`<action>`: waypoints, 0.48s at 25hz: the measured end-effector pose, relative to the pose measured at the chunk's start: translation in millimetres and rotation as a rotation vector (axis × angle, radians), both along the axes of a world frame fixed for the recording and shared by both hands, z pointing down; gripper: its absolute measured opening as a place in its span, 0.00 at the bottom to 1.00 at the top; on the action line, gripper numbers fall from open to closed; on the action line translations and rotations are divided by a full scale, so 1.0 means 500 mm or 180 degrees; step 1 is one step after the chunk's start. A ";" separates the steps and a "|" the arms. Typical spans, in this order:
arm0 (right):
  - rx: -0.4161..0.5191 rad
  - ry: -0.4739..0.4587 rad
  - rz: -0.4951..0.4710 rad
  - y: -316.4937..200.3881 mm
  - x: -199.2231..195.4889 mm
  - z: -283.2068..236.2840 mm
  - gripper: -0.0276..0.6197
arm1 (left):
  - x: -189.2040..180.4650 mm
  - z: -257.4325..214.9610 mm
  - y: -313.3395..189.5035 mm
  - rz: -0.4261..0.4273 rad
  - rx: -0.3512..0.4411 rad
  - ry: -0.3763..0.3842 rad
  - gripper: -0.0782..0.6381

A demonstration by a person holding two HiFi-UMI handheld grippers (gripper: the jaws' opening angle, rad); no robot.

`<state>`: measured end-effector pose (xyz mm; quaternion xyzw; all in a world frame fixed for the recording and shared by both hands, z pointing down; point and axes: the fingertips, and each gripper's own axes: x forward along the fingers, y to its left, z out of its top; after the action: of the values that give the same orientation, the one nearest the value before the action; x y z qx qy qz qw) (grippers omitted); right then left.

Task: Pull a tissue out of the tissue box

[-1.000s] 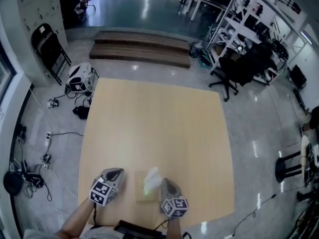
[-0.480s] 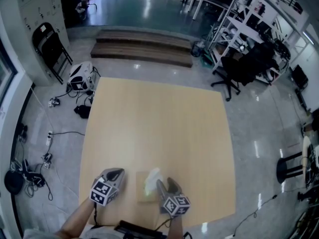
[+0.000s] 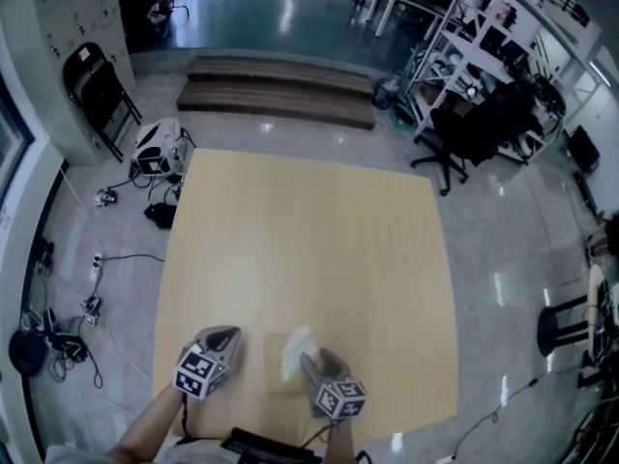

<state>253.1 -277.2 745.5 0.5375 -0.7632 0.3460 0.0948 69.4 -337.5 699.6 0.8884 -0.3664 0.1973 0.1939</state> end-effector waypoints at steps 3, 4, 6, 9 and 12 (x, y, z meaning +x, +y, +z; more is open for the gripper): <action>0.0010 0.0107 -0.0043 0.001 0.005 -0.001 0.33 | 0.003 0.000 -0.001 0.0002 -0.0005 -0.0001 0.12; 0.0010 0.0127 -0.0041 0.001 0.006 -0.002 0.31 | 0.002 0.001 -0.001 0.0001 -0.0007 -0.0003 0.12; 0.0001 0.0147 -0.0043 0.003 0.005 0.000 0.30 | 0.000 0.002 0.000 -0.0001 -0.0011 -0.0002 0.12; -0.0006 0.0190 -0.0038 0.004 0.005 0.004 0.21 | -0.001 0.004 0.000 0.0005 -0.0004 -0.0010 0.12; 0.0004 0.0220 -0.0029 0.001 0.006 0.006 0.15 | -0.002 0.006 -0.003 -0.0005 -0.0008 -0.0005 0.12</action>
<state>256.2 -276.8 748.3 0.5457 -0.7621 0.3263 0.1225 68.5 -338.9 702.4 0.8877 -0.3669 0.1983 0.1948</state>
